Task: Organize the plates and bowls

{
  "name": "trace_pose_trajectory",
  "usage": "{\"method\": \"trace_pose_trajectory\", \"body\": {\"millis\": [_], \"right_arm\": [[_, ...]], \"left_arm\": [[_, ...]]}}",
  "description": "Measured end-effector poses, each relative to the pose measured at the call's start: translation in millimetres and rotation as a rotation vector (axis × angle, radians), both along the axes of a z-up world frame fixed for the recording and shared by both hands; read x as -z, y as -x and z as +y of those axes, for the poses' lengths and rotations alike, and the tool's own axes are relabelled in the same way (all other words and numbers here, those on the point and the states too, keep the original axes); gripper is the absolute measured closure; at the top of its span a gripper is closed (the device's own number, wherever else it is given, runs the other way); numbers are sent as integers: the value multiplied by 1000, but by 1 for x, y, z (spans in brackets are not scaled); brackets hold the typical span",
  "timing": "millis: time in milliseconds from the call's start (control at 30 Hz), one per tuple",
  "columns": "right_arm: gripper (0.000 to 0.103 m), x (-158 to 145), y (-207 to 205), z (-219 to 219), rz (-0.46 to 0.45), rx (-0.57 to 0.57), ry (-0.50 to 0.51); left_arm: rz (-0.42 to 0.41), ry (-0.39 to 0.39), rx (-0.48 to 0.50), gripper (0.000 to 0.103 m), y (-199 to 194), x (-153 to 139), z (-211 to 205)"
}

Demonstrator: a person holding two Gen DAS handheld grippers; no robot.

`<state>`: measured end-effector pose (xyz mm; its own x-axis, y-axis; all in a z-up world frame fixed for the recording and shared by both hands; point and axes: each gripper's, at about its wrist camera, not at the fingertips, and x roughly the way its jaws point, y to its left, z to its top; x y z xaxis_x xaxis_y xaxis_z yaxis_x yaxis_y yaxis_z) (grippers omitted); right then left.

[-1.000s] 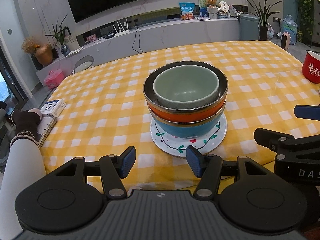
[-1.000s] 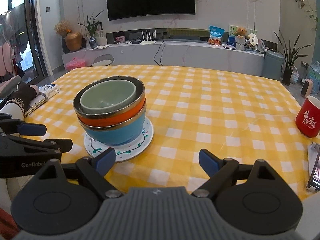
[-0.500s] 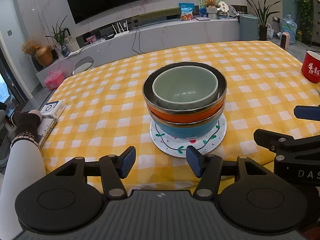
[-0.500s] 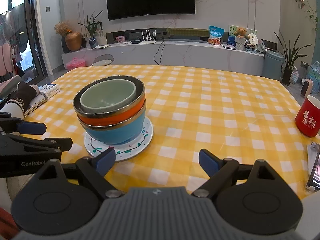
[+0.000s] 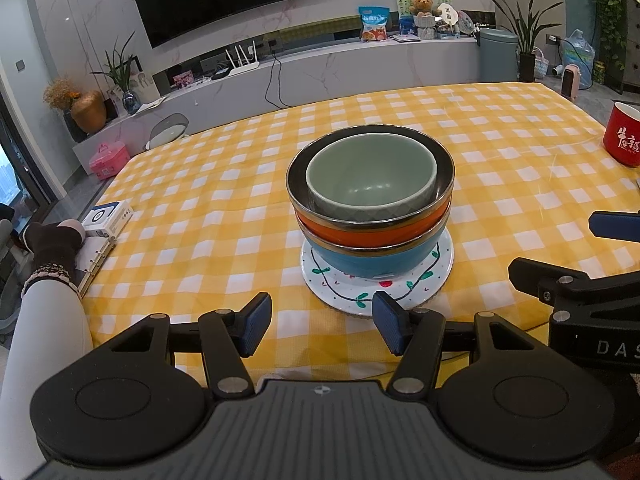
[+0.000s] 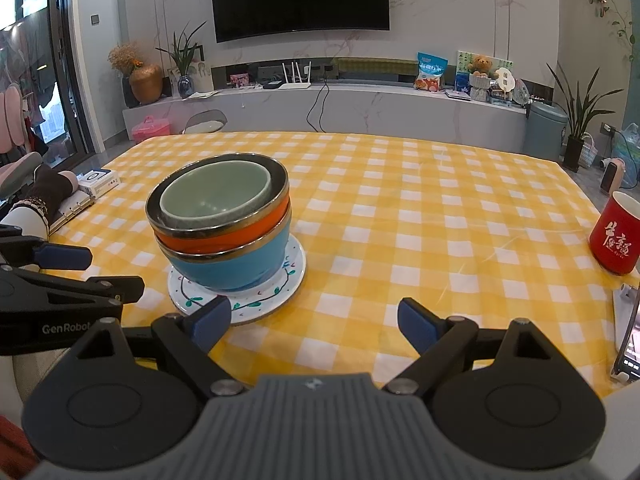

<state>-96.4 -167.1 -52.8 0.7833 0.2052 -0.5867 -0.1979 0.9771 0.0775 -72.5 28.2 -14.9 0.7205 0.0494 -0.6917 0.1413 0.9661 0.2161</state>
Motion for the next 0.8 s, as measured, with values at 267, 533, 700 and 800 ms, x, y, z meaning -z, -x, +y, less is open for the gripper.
{"method": "trace_pose_trajectory", "body": {"millis": [267, 533, 700, 800], "right_arm": [[14, 0, 0, 0, 0, 1, 0], [14, 0, 0, 0, 0, 0, 0], [14, 0, 0, 0, 0, 0, 0], [14, 0, 0, 1, -1, 0, 1]], "left_arm": [[-4, 1, 1, 35, 1, -2, 0], [-5, -1, -4, 35, 1, -3, 0], [-4, -5, -7, 35, 2, -3, 0], [-6, -4, -6, 35, 2, -3, 0]]}}
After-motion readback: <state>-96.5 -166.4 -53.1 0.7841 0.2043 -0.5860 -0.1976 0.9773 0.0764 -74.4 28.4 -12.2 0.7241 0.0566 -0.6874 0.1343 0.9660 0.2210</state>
